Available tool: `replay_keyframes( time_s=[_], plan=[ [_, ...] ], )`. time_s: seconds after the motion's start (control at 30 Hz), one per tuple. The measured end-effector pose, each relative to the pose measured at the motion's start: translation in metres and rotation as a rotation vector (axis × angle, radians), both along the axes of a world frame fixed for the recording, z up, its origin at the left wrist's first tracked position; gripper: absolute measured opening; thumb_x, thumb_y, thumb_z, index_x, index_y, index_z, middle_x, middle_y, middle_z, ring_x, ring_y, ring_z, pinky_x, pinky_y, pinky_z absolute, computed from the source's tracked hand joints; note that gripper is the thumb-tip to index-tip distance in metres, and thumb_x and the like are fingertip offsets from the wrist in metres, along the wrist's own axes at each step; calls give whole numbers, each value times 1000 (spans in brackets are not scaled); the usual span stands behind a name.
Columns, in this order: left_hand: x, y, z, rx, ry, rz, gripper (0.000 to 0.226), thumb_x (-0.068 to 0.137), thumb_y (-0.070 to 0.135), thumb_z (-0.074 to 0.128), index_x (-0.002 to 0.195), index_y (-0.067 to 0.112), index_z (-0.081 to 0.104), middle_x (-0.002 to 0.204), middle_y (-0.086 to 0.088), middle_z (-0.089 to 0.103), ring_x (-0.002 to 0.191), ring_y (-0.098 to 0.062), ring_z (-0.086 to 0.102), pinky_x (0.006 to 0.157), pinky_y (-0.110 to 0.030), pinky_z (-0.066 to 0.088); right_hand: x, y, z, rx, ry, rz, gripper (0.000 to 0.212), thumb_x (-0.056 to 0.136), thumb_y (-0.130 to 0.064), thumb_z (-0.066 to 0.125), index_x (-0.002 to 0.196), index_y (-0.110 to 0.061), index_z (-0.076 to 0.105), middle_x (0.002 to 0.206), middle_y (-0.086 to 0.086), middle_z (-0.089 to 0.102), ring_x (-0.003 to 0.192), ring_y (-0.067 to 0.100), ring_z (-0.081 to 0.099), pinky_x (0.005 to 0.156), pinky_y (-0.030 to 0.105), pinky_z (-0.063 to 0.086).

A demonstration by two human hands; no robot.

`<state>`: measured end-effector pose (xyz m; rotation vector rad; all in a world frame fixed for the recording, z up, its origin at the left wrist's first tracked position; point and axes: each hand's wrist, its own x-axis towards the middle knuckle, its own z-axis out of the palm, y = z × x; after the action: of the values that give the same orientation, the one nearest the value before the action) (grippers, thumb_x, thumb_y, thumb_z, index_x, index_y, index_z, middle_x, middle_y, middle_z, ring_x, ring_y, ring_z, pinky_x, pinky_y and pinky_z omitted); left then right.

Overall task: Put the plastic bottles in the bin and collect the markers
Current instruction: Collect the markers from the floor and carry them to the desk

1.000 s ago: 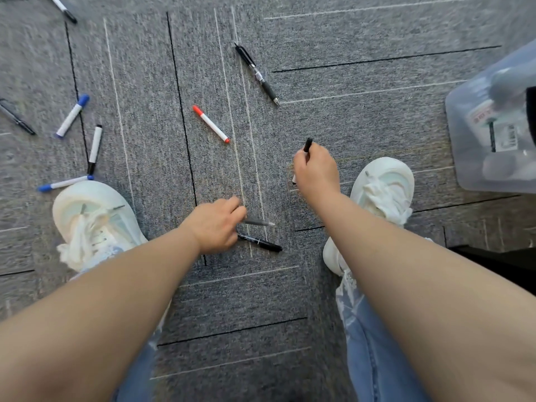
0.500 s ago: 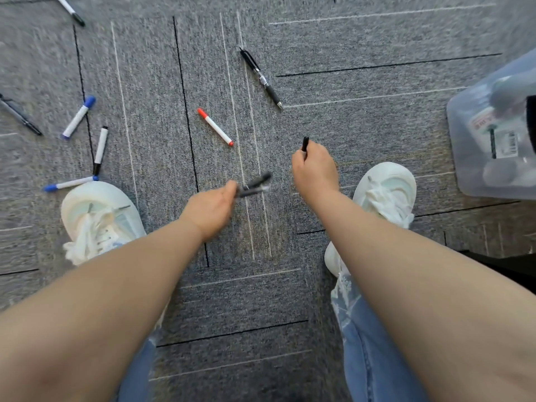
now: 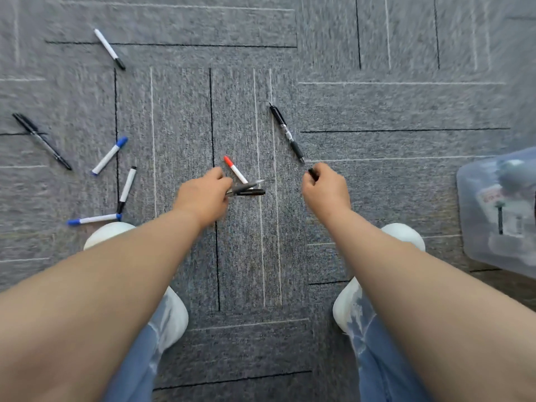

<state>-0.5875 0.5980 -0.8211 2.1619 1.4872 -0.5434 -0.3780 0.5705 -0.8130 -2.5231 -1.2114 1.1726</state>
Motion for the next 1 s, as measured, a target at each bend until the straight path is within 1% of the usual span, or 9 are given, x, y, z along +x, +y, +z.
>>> replay_keyframes(
  time_s=[0.1, 0.17, 0.23, 0.33, 0.4, 0.53, 0.7, 0.87, 1.0],
  plan=[
    [1, 19, -9, -31, -21, -87, 46, 89, 9, 51, 132, 25, 45, 142, 9, 38, 88, -18, 60, 60, -26, 44, 0, 19, -3, -3, 6, -24, 26, 98, -15, 37, 117, -20, 54, 97, 4, 59, 74, 21, 54, 61, 31, 43],
    [2, 31, -15, -42, -7, -137, 65, 85, 0, 50, 141, 29, 33, 155, 12, 19, 95, -21, 63, 68, -31, 50, 0, 31, -7, 5, -7, 38, 42, 95, -5, 37, 131, -23, 47, 125, 4, 52, 103, 24, 54, 82, 38, 46],
    [5, 43, -21, -58, 18, -193, 73, 82, -7, 49, 143, 28, 28, 157, 10, 12, 84, -20, 62, 60, -28, 48, 1, 44, -12, -9, -25, 146, 57, 90, 4, 38, 139, -24, 41, 148, 0, 33, 133, 24, 36, 103, 41, 38],
    [12, 51, -22, -91, 22, -283, 55, 85, -2, 51, 134, 21, 39, 147, -1, 29, 68, -15, 56, 48, -23, 38, 1, 61, -15, -87, -21, 301, 65, 87, 9, 39, 143, -25, 38, 161, -2, 4, 148, 22, 3, 118, 43, 15],
    [17, 51, -23, -122, 21, -329, 40, 88, 3, 51, 125, 19, 44, 132, -5, 39, 58, -7, 44, 47, -21, 35, -2, 71, -18, -131, -41, 404, 66, 88, 8, 39, 146, -23, 34, 161, 1, -4, 149, 21, -5, 119, 42, 4],
    [28, 52, -25, -165, 4, -352, 31, 89, 7, 53, 118, 15, 48, 121, -8, 41, 70, -15, 53, 57, -26, 44, -7, 84, -27, -221, -87, 549, 63, 91, 1, 38, 148, -21, 26, 161, 4, -4, 148, 25, -7, 121, 45, 5],
    [28, 54, -27, -180, 52, -269, 30, 88, -1, 48, 116, 9, 47, 117, -10, 45, 72, -17, 45, 60, -29, 39, -15, 88, -27, -203, -191, 563, 48, 91, -3, 38, 139, -9, 43, 157, 5, 18, 141, 33, 16, 112, 44, 27],
    [6, 51, -27, -125, 16, -174, 22, 93, 3, 38, 114, 9, 43, 113, -10, 49, 86, -18, 45, 68, -27, 43, -22, 87, -31, -159, -187, 415, 34, 90, -1, 42, 121, -2, 55, 139, 8, 39, 126, 29, 35, 99, 41, 37],
    [-28, 57, -26, -24, 62, -196, 23, 95, 6, 37, 118, 10, 41, 116, -6, 52, 103, -21, 45, 73, -29, 41, -34, 92, -31, -86, -36, 58, 17, 92, -2, 39, 104, -11, 45, 100, 3, 53, 80, 24, 51, 61, 37, 39]
  ],
)
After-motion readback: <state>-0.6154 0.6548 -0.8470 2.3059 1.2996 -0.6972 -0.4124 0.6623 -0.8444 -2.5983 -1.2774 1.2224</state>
